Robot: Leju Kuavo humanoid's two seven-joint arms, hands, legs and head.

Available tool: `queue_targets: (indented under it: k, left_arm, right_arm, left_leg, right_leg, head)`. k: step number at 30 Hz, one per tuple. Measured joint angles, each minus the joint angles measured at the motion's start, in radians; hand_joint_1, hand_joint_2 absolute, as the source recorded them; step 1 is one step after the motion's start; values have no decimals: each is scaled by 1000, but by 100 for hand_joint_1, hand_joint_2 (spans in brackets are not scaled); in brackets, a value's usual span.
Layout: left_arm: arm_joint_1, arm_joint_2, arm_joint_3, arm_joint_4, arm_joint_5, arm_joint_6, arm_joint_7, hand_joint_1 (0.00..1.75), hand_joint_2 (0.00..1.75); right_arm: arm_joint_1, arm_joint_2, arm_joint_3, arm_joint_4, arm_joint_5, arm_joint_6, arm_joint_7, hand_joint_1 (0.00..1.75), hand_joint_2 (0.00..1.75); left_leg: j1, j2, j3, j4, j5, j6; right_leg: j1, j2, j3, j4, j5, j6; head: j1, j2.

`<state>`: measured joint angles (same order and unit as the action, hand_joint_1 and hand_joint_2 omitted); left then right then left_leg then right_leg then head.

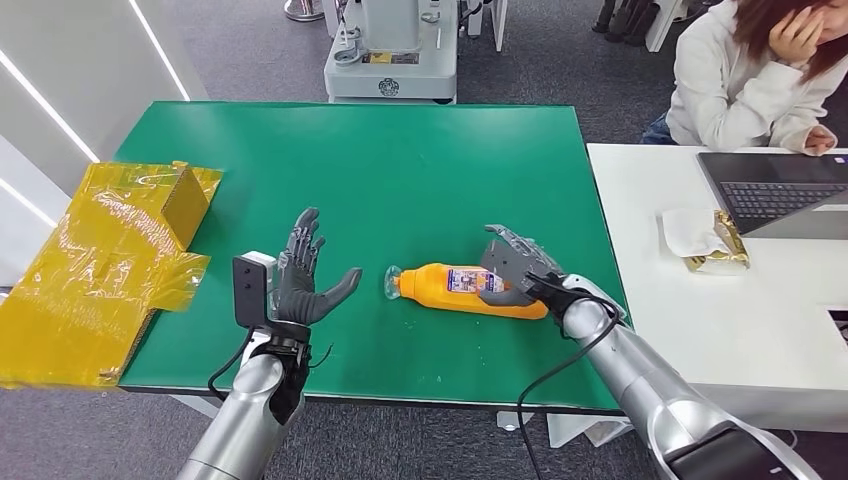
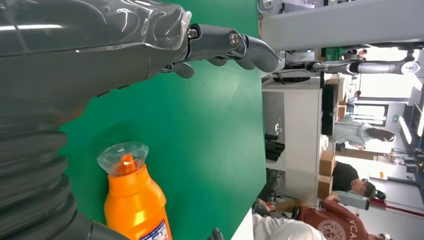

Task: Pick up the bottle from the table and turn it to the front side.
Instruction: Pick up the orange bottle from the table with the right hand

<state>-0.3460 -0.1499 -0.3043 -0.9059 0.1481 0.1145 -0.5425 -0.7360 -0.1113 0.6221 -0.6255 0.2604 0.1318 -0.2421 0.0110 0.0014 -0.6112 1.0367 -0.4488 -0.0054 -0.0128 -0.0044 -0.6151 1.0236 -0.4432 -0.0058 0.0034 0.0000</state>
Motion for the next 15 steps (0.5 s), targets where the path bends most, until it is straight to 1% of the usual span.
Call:
queue_targets:
  k: [3,8,12,15]
  left_arm:
    - [0,0,-3,0,0,3,1,0,175]
    - [-1,0,-5,0,6,3,4,0,175]
    - [-4,0,-7,0,25,-7,12,0,175]
    - [-10,0,-8,0,46,-20,19,0,175]
  right_arm:
    - [-1,1,12,-4,-48,47,3,0,175]
    - [-5,1,25,-13,-86,88,10,0,175]
    - [-17,1,46,-18,-90,105,23,0,175]
    - [-33,1,72,-21,-66,91,43,0,175]
  left_leg:
    - [0,0,0,0,0,0]
    - [0,0,0,0,0,0]
    - [0,0,0,0,0,0]
    - [0,0,0,0,0,0]
  right_leg:
    - [0,0,0,0,0,0]
    - [0,0,0,0,0,0]
    - [0,0,0,0,0,0]
    - [0,0,0,0,0,0]
  head:
    - [0,0]
    - [0,0]
    - [0,0]
    - [0,0]
